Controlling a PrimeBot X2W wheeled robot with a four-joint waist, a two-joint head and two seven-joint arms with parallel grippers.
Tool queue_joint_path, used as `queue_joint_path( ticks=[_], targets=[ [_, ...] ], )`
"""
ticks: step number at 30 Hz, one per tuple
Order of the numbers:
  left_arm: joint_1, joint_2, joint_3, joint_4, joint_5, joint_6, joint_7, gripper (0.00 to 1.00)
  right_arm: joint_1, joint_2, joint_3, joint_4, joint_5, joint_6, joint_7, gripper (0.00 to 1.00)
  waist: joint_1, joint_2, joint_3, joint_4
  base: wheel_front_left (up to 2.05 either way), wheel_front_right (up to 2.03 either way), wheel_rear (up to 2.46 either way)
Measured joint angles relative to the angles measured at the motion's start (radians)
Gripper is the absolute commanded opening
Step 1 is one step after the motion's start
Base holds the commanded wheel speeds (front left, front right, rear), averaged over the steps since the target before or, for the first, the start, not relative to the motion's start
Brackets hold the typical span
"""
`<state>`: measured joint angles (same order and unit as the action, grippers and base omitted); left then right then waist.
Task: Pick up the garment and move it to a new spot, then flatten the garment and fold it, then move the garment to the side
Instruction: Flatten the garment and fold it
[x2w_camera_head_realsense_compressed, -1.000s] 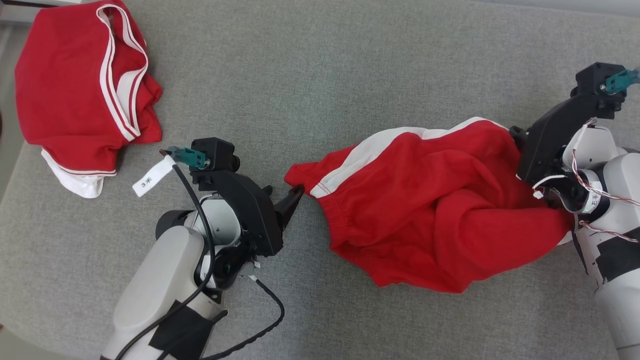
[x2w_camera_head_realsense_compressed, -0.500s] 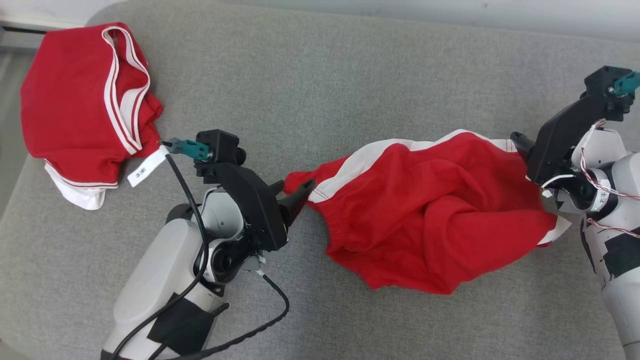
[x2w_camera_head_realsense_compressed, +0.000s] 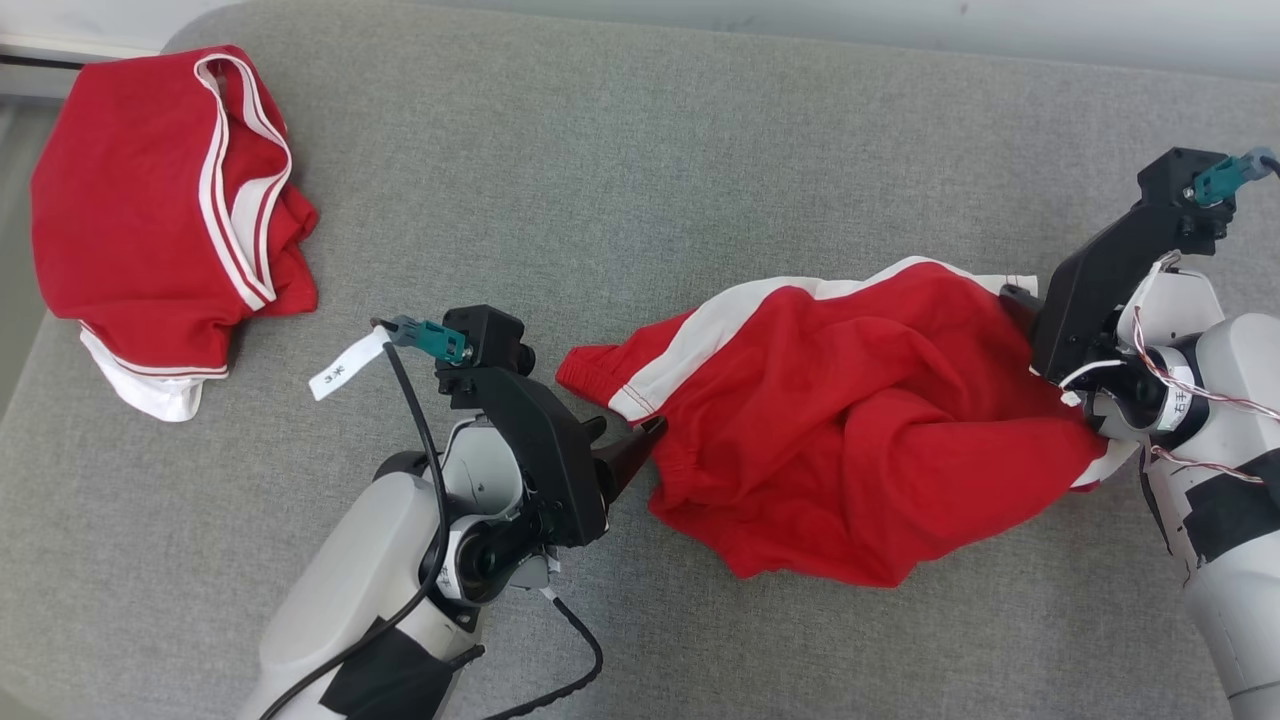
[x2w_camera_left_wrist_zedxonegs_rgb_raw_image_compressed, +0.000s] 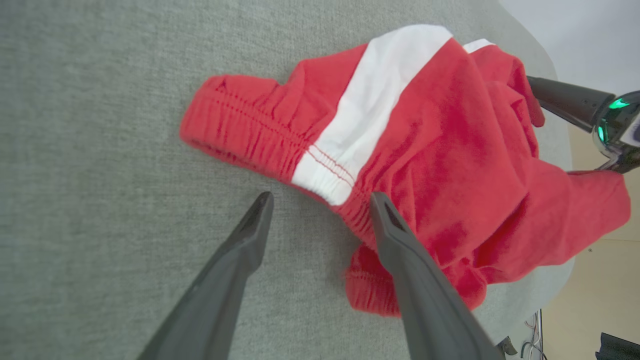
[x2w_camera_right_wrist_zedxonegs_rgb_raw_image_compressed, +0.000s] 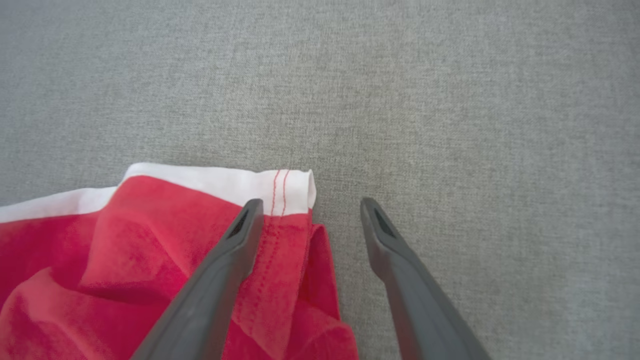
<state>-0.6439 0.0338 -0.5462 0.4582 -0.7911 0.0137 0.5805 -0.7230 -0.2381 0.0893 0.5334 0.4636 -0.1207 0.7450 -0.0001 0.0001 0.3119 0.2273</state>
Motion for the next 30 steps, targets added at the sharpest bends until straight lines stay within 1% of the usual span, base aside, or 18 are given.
queue_joint_path(
  ticks=[2,4,5,6,7,8,9,11,12,13,14,15,16,17,18,19,24,30],
  targets=[
    [0.0,0.0,-0.008,0.0,-0.007,0.007,0.0,1.0,0.0,0.0,0.0,0.003,-0.004,-0.002,0.004,1.0,0.0,0.0,0.003,0.0,0.0,0.0,0.0],
    [-0.002,0.0,-0.012,0.0,-0.023,0.014,-0.001,0.98,0.0,0.0,-0.004,0.005,-0.004,-0.002,0.005,0.87,0.0,0.0,0.005,0.0,0.0,0.0,0.0],
    [-0.003,0.0,-0.012,0.0,-0.029,0.017,-0.006,0.89,0.0,0.001,-0.01,0.005,-0.004,-0.002,0.004,0.84,0.0,0.0,0.006,0.0,0.0,0.0,0.0],
    [-0.006,0.0,-0.012,0.0,-0.03,0.023,-0.011,0.65,0.0,0.001,-0.016,0.006,-0.004,-0.002,0.004,0.81,0.0,0.0,0.007,0.001,0.0,0.0,0.0],
    [-0.012,0.0,-0.012,0.0,-0.032,0.024,-0.016,0.63,-0.001,0.002,-0.021,0.007,-0.004,-0.002,0.004,0.8,0.0,0.0,0.008,0.002,0.0,0.0,0.0],
    [-0.02,0.0,-0.012,0.0,-0.032,0.031,-0.022,0.67,-0.001,0.002,-0.025,0.009,-0.004,-0.002,0.004,0.81,0.0,0.0,0.009,0.002,0.0,0.0,0.0],
    [-0.027,0.0,-0.012,-0.001,-0.034,0.031,-0.028,0.77,-0.001,0.003,-0.028,0.011,-0.004,-0.003,0.004,0.87,0.0,0.0,0.01,0.003,0.0,0.0,0.0],
    [-0.038,0.0,-0.014,-0.001,-0.04,0.032,-0.032,0.84,-0.002,0.007,-0.034,0.014,-0.003,-0.003,0.004,0.85,0.0,0.0,0.011,0.006,0.0,0.0,0.0],
    [-0.04,-0.001,-0.014,-0.001,-0.042,0.035,-0.037,0.84,-0.002,0.012,-0.038,0.015,-0.001,-0.003,0.004,0.81,0.0,0.0,0.012,0.007,0.0,0.0,0.0],
    [-0.041,0.0,-0.015,0.0,-0.046,0.04,-0.037,0.82,-0.003,0.019,-0.042,0.016,0.003,-0.003,0.004,0.68,0.0,0.0,0.013,0.009,0.0,0.0,0.0],
    [-0.041,0.0,-0.015,0.0,-0.046,0.04,-0.037,0.73,-0.003,0.019,-0.042,0.016,0.003,-0.003,0.004,0.49,0.0,0.0,0.013,0.009,0.0,0.0,0.0],
    [-0.042,0.0,-0.019,0.003,-0.05,0.04,-0.045,0.64,-0.006,0.034,-0.048,0.018,0.011,-0.003,0.005,0.43,0.0,0.0,0.014,0.012,0.0,0.0,0.0],
    [-0.042,0.0,-0.019,0.003,-0.05,0.04,-0.045,0.49,-0.006,0.034,-0.048,0.018,0.011,-0.003,0.005,0.38,0.0,0.0,0.014,0.012,0.0,0.0,0.0],
    [-0.043,0.0,-0.021,0.005,-0.054,0.04,-0.046,0.24,-0.007,0.039,-0.048,0.019,0.012,-0.003,0.006,0.26,0.0,0.0,0.014,0.013,0.0,0.0,0.0],
    [-0.044,0.0,-0.022,0.007,-0.055,0.04,-0.05,0.05,-0.008,0.042,-0.049,0.021,0.012,-0.003,0.01,0.07,0.0,0.0,0.015,0.014,0.0,0.0,0.0],
    [-0.047,0.0,-0.023,0.011,-0.055,0.04,-0.053,0.0,-0.009,0.043,-0.049,0.021,0.012,-0.003,0.012,0.0,0.0,0.0,0.015,0.016,0.0,0.0,0.0],
    [-0.067,0.0,-0.024,0.015,-0.062,0.044,-0.088,0.0,-0.016,0.039,-0.054,0.025,0.011,-0.003,0.001,0.0,0.0,0.0,0.014,0.021,0.0,0.0,0.0],
    [-0.103,-0.002,0.006,0.021,-0.063,0.05,-0.172,0.0,-0.064,0.048,-0.094,0.029,0.01,-0.004,-0.07,0.0,0.0002,0.0,-0.003,0.014,0.0,0.0,0.0]
  ],
)
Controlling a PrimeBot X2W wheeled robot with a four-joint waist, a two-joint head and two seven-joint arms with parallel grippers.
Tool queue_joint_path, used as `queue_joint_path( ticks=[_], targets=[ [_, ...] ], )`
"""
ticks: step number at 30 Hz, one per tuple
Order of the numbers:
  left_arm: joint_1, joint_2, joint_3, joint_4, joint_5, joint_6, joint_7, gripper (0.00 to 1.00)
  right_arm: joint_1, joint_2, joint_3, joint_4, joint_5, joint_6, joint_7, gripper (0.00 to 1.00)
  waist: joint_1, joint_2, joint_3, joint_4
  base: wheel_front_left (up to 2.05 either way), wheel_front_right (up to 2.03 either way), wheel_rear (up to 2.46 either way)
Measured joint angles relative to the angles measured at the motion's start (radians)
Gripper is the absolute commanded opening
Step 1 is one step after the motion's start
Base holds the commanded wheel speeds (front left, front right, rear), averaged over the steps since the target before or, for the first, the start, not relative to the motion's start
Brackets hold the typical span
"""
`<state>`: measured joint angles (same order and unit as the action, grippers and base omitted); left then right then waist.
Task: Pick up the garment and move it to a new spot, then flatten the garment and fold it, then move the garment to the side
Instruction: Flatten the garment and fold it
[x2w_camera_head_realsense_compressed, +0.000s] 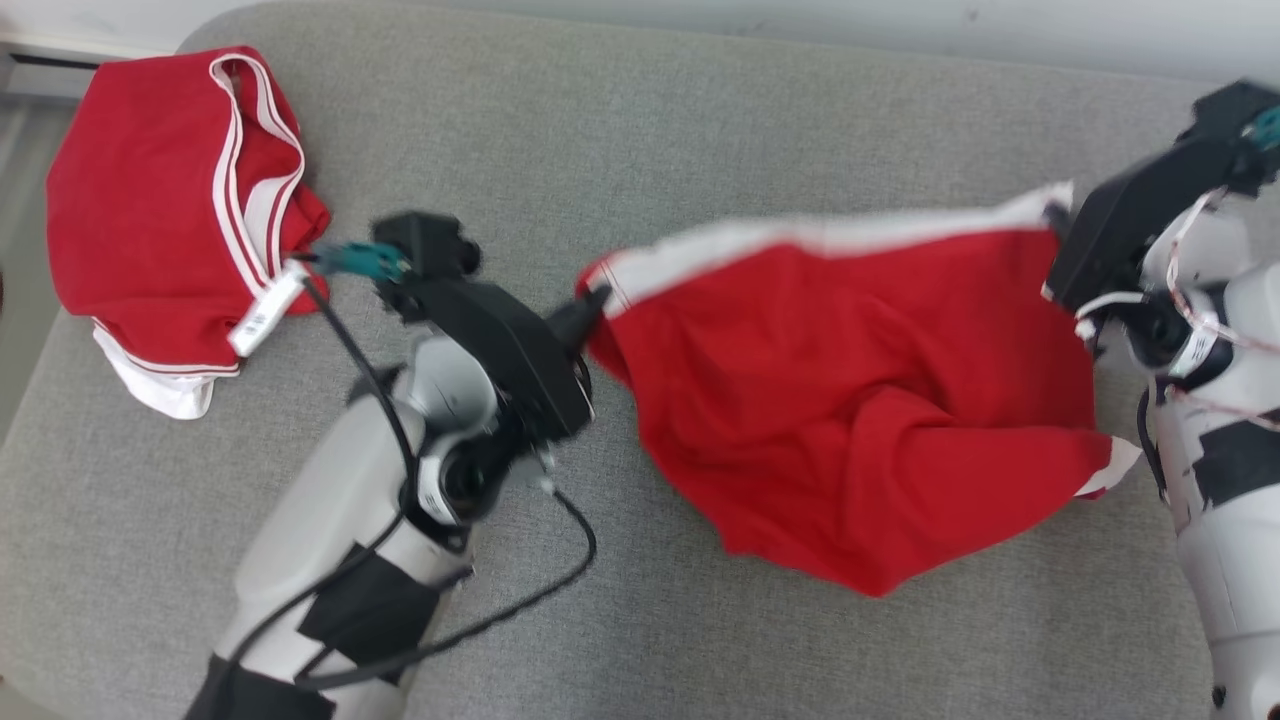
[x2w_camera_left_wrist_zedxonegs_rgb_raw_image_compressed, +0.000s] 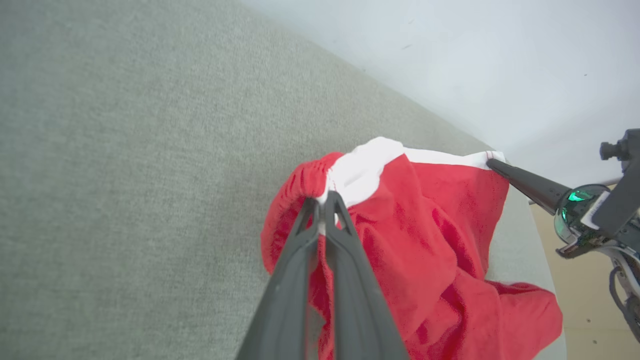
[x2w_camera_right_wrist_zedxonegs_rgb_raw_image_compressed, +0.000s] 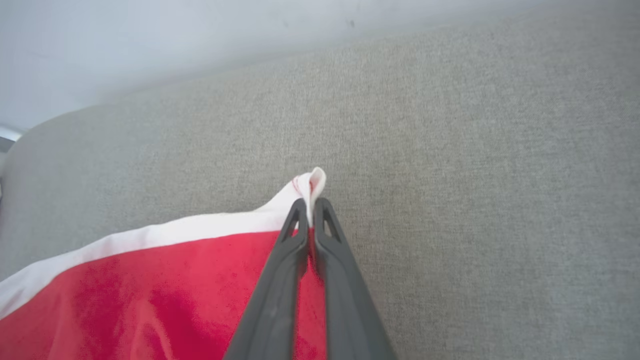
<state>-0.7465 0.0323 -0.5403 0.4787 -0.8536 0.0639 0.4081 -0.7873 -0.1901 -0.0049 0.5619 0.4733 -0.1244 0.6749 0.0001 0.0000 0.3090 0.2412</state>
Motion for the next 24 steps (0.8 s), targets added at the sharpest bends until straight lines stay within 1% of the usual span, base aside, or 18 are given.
queue_joint_path(
  ticks=[3,6,11,13,14,15,16,19,22,24],
  targets=[
    [-0.032,-0.002,0.035,-0.003,-0.003,0.021,-0.082,0.0,-0.036,0.025,-0.051,-0.002,-0.003,0.0,-0.079,0.0,0.0,0.0,-0.011,-0.008,0.0,0.0,0.0],
    [-0.094,-0.003,0.081,-0.014,0.005,0.039,-0.199,0.0,-0.093,0.046,-0.105,-0.017,-0.008,0.0,-0.193,0.0,0.0001,0.0,-0.026,-0.018,0.0,0.0,0.0],
    [-0.203,-0.011,0.149,-0.111,0.036,0.041,-0.415,0.0,-0.188,0.036,-0.129,-0.107,-0.009,0.0,-0.375,0.0,0.0,-0.0001,-0.06,-0.036,0.0,0.0,0.0],
    [-0.209,-0.014,0.148,-0.134,0.036,0.04,-0.451,0.0,-0.183,0.031,-0.13,-0.125,-0.009,0.008,-0.417,0.0,-0.0001,-0.0001,-0.078,-0.044,0.0,0.0,0.0],
    [-0.202,-0.014,0.142,-0.134,0.036,0.04,-0.46,0.0,-0.167,0.029,-0.128,-0.138,-0.008,0.023,-0.426,0.0,-0.0001,-0.0001,-0.088,-0.048,0.0,0.0,0.0],
    [-0.167,-0.012,0.116,-0.13,0.041,0.016,-0.463,0.0,-0.107,0.019,-0.124,-0.159,-0.007,0.053,-0.433,0.0,-0.0001,-0.0001,-0.108,-0.055,0.0,0.0,0.0],
    [-0.137,-0.009,0.098,-0.127,0.048,0.013,-0.463,0.0,-0.062,0.011,-0.118,-0.175,-0.007,0.07,-0.428,0.0,-0.0001,-0.0001,-0.119,-0.058,0.0,0.0,0.0],
    [-0.021,-0.002,0.056,-0.126,0.067,-0.003,-0.462,0.0,0.086,0.004,-0.097,-0.245,-0.007,0.101,-0.411,0.0,-0.0001,-0.0001,-0.148,-0.07,0.0,0.0,0.0],
    [0.084,0.028,0.035,-0.133,0.069,-0.004,-0.461,0.0,0.21,0.023,-0.076,-0.329,0.009,0.135,-0.384,0.0,-0.0002,-0.0001,-0.17,-0.087,0.0,0.0,0.0],
    [0.145,0.05,0.026,-0.17,0.064,-0.023,-0.455,0.0,0.302,0.047,-0.058,-0.406,0.035,0.162,-0.356,0.0,-0.0001,-0.0001,-0.181,-0.1,0.0,0.0,0.0]
  ],
)
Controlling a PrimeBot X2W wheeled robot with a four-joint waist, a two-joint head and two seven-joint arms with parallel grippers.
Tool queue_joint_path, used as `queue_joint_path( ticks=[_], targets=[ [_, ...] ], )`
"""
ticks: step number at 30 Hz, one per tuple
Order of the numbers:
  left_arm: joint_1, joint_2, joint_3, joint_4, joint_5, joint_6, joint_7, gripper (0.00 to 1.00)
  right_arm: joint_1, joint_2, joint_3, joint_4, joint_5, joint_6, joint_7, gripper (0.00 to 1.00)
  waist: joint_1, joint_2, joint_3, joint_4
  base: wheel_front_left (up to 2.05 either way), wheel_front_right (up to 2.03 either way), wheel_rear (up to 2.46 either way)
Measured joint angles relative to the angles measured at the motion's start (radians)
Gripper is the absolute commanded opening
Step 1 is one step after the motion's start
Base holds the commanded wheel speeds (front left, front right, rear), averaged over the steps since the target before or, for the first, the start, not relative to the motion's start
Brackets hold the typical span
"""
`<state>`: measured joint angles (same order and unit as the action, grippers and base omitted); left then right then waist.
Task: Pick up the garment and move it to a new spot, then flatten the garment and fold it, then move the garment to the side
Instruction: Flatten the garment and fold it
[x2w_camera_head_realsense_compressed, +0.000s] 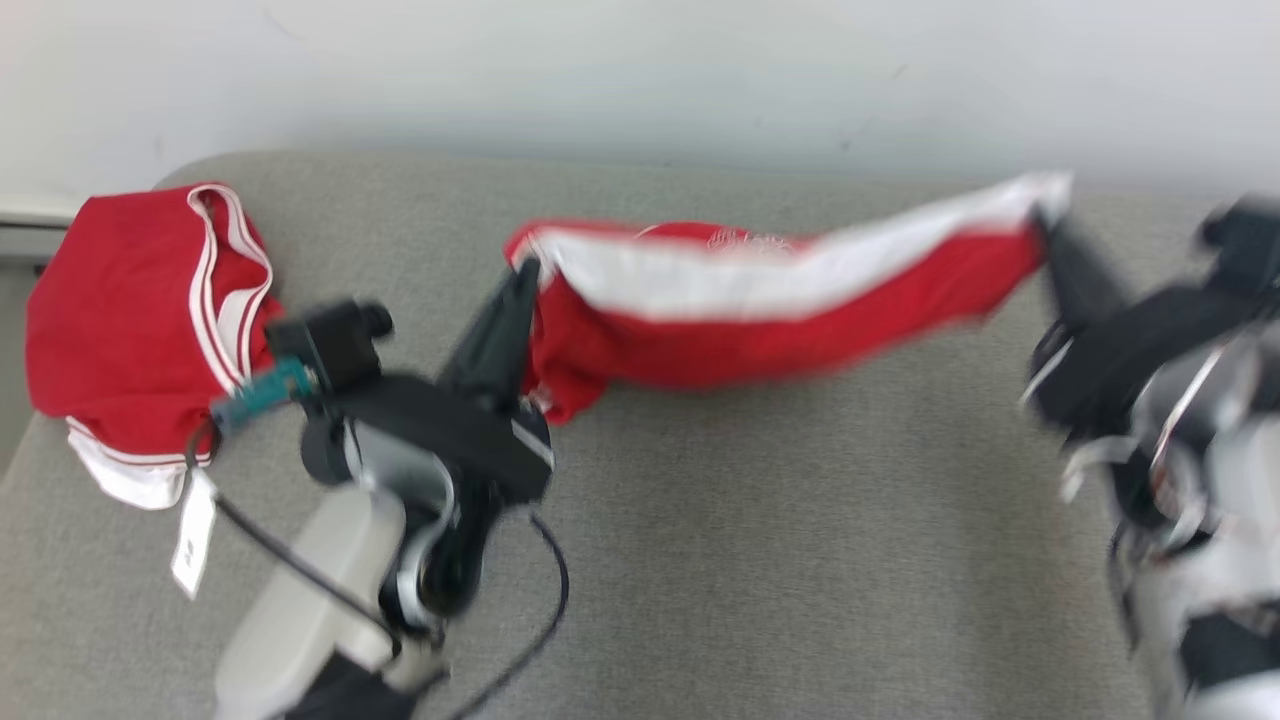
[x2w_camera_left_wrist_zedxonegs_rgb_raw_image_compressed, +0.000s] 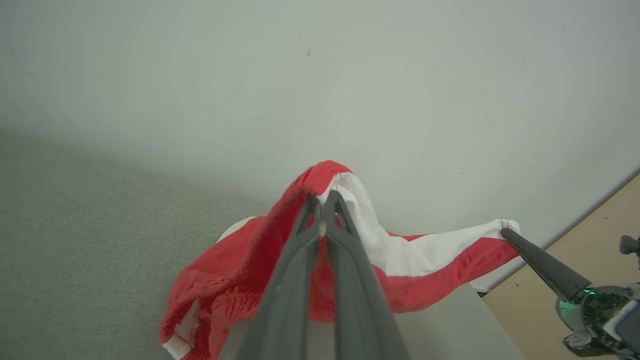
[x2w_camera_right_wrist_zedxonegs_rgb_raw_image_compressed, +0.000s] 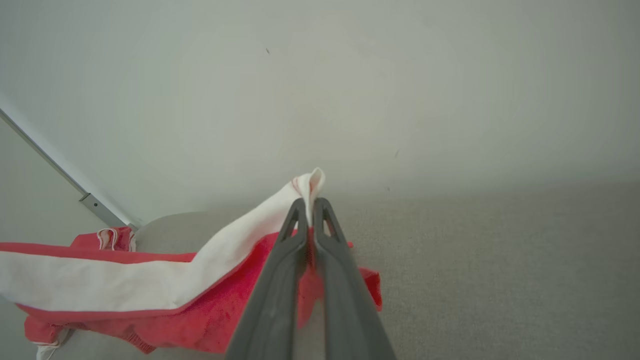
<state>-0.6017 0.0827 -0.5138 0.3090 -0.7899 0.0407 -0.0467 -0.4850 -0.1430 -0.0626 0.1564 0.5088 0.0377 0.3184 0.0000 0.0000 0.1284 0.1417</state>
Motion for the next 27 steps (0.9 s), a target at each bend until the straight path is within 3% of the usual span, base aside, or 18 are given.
queue_joint_path(
  ticks=[3,9,15,18,20,24,27],
  targets=[
    [0.089,0.033,-0.031,-0.058,-0.001,-0.016,0.012,0.0,0.162,0.036,0.039,-0.096,0.039,0.035,0.045,0.0,-0.0001,-0.0001,-0.014,-0.019,0.0,0.0,0.0],
    [0.319,0.136,-0.058,-0.205,-0.016,-0.034,0.033,0.0,0.434,0.045,0.081,-0.24,0.08,0.042,0.115,0.0,-0.0002,-0.0001,-0.028,-0.057,0.0,0.0,0.0],
    [0.415,0.212,-0.053,-0.26,-0.031,-0.022,0.068,0.0,0.487,0.048,0.089,-0.289,0.09,0.04,0.148,0.0,-0.0002,-0.0001,0.007,-0.082,0.0,0.0,0.0],
    [0.384,0.215,-0.037,-0.25,-0.034,-0.004,0.09,0.0,0.42,0.051,0.11,-0.252,0.09,0.03,0.174,0.0,-0.0002,-0.0001,0.038,-0.091,0.0,0.0,0.0],
    [0.324,0.209,-0.022,-0.224,-0.034,0.007,0.107,0.0,0.322,0.058,0.116,-0.198,0.085,0.005,0.185,0.0,-0.0001,-0.0001,0.063,-0.098,0.0,0.0,0.0],
    [0.097,0.172,0.032,-0.119,-0.024,0.041,0.135,0.0,-0.032,0.077,0.099,-0.023,0.019,-0.084,0.147,0.0,0.0002,0.0001,0.113,-0.116,0.0,0.0,0.0],
    [-0.121,0.111,0.081,-0.019,0.002,0.057,0.122,0.0,-0.331,0.083,0.034,0.067,-0.039,-0.153,0.025,0.0,0.0006,0.0001,0.138,-0.142,0.0,0.0,0.0]
  ],
)
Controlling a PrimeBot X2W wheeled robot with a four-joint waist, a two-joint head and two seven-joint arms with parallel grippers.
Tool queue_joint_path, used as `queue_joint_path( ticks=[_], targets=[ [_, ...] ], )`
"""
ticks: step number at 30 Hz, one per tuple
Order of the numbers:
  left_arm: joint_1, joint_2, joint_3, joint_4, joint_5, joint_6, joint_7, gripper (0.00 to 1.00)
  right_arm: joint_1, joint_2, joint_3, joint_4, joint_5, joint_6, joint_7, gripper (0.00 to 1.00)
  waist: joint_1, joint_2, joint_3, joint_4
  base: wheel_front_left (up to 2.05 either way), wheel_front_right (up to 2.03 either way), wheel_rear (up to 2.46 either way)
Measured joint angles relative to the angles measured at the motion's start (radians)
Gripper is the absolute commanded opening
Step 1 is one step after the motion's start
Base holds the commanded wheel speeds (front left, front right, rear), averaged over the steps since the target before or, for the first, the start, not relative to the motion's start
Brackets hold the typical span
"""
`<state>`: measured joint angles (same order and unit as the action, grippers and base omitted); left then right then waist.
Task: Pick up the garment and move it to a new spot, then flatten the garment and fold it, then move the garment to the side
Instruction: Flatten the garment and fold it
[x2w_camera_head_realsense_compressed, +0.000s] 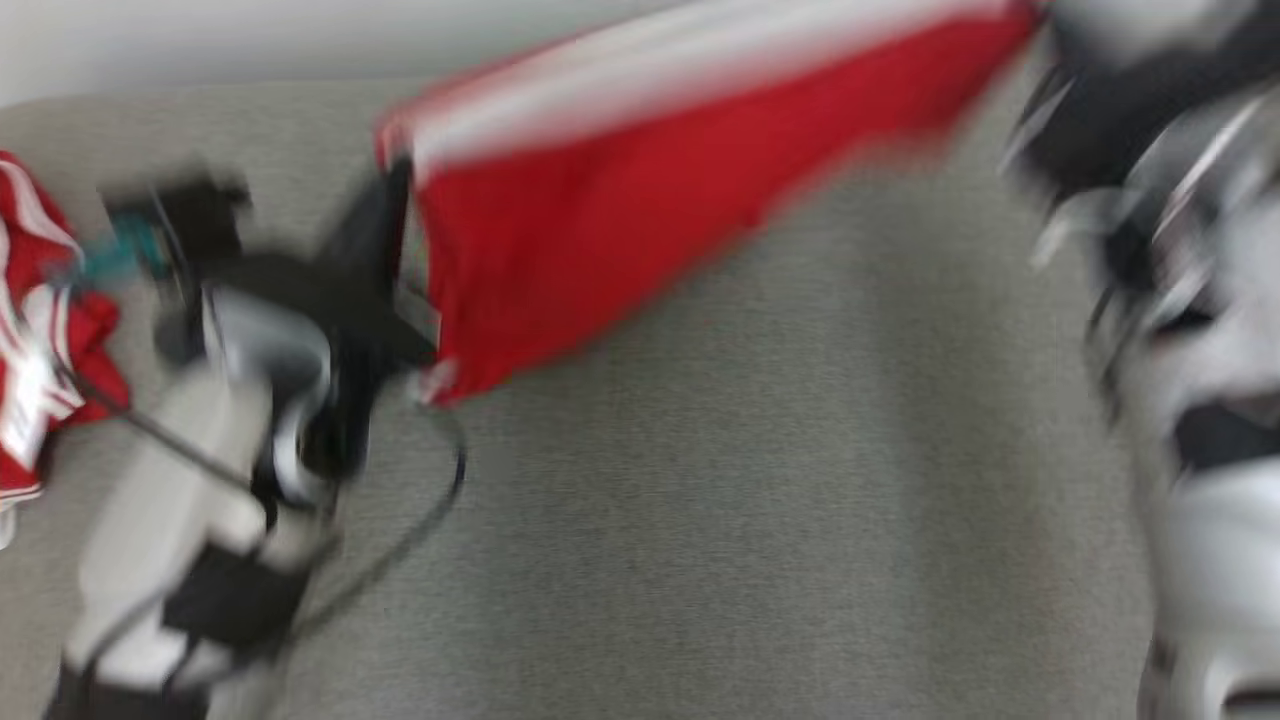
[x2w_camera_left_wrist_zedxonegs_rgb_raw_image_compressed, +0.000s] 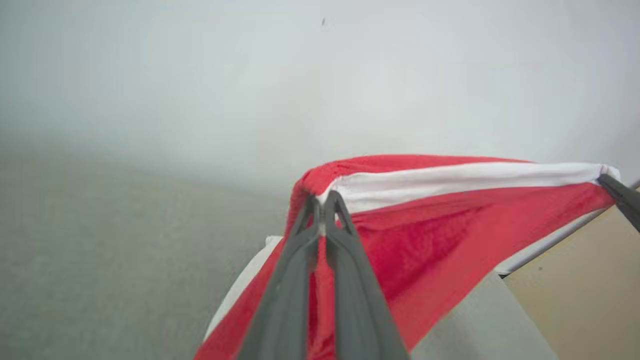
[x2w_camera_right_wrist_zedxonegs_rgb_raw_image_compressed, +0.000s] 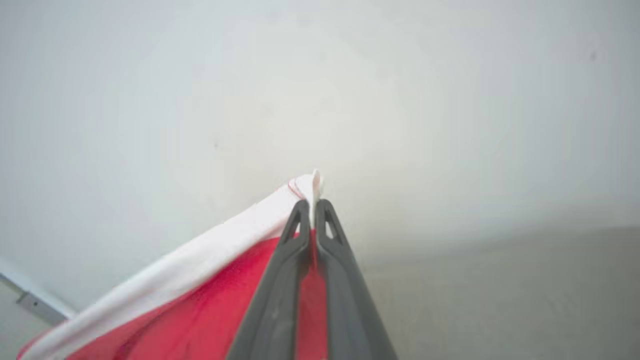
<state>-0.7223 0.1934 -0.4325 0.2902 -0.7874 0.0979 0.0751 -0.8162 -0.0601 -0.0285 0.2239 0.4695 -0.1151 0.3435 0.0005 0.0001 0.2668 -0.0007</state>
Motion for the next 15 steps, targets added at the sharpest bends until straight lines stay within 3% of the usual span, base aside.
queue_joint_path(
  ticks=[3,6,10,13,14,15],
  targets=[
    [-0.153,-0.071,0.023,0.0,0.011,-0.002,-0.053,0.0,-0.181,-0.001,-0.084,0.026,0.029,-0.001,-0.131,0.0,-0.0001,0.0,0.01,-0.03,0.0,0.0,0.0],
    [-0.193,-0.109,0.047,-0.065,0.014,-0.019,-0.138,0.0,-0.209,-0.019,-0.098,-0.01,0.066,0.025,-0.214,0.0,-0.0003,0.0,0.004,-0.051,0.0,0.0,0.0],
    [-0.088,-0.057,0.036,-0.091,0.039,-0.021,-0.197,0.0,-0.001,-0.042,-0.055,-0.062,0.064,0.098,-0.205,0.0,-0.0007,-0.0002,-0.008,-0.056,0.0,0.0,0.0],
    [0.064,-0.03,-0.013,-0.027,0.051,-0.038,-0.203,0.0,0.222,-0.059,-0.036,-0.053,0.067,0.133,-0.171,0.0,-0.0004,0.0,0.003,-0.053,0.0,0.0,0.0],
    [0.064,-0.03,-0.013,-0.027,0.051,-0.038,-0.203,0.0,0.222,-0.059,-0.036,-0.053,0.067,0.133,-0.171,0.0,-0.0004,0.0,0.003,-0.053,0.0,0.0,0.0],
    [0.165,-0.024,-0.053,0.029,0.06,-0.06,-0.204,0.0,0.361,-0.055,-0.029,-0.039,0.08,0.155,-0.149,0.0,-0.0004,0.0,0.013,-0.051,0.0,0.0,0.0]
  ],
)
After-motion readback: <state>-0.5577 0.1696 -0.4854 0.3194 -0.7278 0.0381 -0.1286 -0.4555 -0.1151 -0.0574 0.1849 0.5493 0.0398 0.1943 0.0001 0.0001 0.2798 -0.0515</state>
